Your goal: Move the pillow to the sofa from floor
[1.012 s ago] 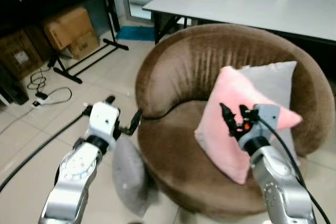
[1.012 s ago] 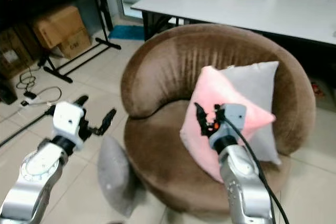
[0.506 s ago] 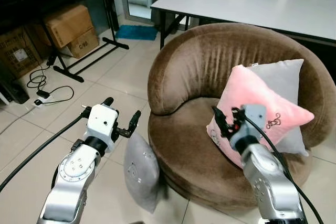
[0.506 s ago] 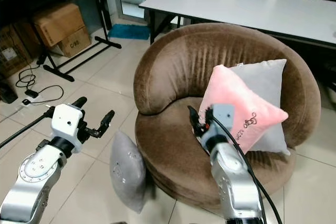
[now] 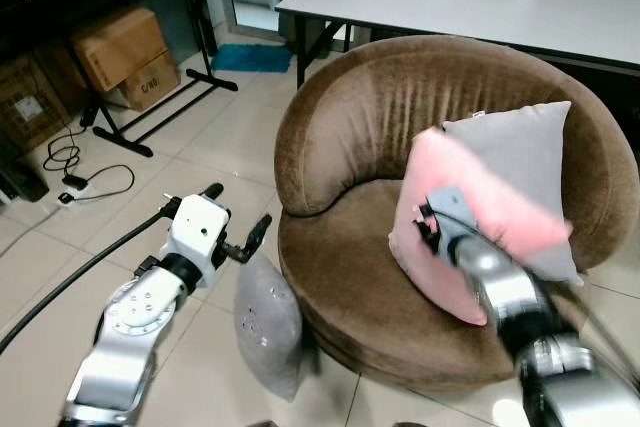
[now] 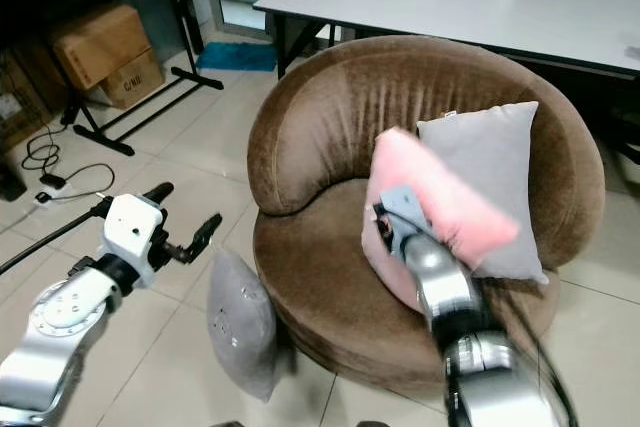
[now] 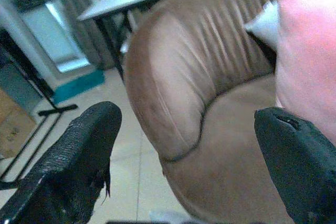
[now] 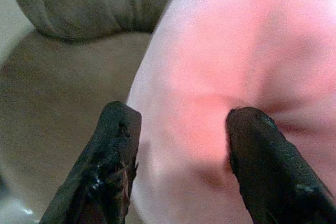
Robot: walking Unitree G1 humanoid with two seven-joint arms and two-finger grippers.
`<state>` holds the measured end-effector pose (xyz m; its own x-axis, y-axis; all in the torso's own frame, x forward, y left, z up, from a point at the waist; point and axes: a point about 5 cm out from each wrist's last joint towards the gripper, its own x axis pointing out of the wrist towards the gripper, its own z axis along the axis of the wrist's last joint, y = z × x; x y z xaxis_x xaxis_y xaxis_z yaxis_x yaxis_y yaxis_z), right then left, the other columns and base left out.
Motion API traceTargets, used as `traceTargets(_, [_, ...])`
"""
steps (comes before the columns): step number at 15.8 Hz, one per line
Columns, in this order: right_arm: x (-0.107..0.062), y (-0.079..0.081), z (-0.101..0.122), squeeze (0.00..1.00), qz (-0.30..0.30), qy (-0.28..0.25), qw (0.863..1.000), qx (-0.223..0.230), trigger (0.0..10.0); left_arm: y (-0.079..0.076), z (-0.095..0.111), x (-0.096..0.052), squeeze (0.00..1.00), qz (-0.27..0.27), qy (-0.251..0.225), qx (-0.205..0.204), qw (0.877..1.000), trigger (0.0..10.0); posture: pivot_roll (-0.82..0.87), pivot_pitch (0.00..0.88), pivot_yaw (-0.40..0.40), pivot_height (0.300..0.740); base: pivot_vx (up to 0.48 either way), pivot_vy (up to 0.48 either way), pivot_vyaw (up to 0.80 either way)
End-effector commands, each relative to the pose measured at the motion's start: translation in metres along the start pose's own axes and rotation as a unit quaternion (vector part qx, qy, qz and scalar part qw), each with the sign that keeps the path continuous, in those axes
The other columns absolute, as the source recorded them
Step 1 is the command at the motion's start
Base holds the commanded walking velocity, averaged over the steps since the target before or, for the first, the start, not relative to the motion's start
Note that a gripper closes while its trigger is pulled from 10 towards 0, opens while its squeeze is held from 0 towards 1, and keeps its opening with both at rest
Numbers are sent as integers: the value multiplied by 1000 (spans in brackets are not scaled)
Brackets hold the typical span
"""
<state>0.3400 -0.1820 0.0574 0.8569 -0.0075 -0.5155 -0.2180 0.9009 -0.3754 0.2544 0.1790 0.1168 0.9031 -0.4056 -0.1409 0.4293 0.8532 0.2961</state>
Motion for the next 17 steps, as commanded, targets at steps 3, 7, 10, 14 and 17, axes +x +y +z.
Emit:
traceTargets(3, [7,-10,20,0,-11,-3,999,-36,10000,-9,-14,-10,0,-94,48,-11,994,10000,-42,0,26,740,0,0,0])
traceTargets(7, [9,-22,46,0,-86,-45,988,-122,10000,-14,-18,-12,0,-165,73,-34,983,10000,-57,0,41,740,0,0,0])
traceTargets(10, [5,-32,71,0,-164,-121,962,-180,10000,-14,-17,-10,0,-192,76,-29,978,10000,-61,0,46,740,0,0,0])
traceTargets(14, [3,-19,51,0,-87,-164,975,-125,10000,-13,-16,-9,0,-192,75,-28,978,10000,-67,0,56,740,0,0,0])
traceTargets(17, [-4,12,33,0,57,-197,977,-55,10000,-14,-16,-9,0,-195,78,-29,977,10000,-77,0,64,740,0,0,0])
